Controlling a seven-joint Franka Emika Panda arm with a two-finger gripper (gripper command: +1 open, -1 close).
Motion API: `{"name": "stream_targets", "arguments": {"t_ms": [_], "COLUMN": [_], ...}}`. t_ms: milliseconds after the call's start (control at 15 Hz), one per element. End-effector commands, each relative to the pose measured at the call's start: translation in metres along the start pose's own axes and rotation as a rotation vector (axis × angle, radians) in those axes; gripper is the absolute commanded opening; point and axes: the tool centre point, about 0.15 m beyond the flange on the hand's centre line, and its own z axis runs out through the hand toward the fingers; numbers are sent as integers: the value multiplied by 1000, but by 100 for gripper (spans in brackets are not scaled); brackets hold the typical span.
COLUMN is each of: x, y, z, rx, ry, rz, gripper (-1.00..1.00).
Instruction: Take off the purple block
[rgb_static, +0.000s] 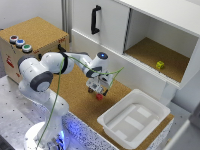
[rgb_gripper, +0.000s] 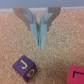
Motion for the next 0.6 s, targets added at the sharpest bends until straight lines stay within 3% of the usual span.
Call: {"name": "stream_targets", "arguments": {"t_ms": [0, 67, 200, 533], "x": [-2, -4, -11, -30], "y": [26, 33, 39, 52], "z": [-19, -22, -27, -25], "rx": [-43, -82, -122, -159], "ry": [-43, -40, -34, -33], "rz": [58, 66, 55, 23], "gripper": [-100, 100, 100, 100]}}
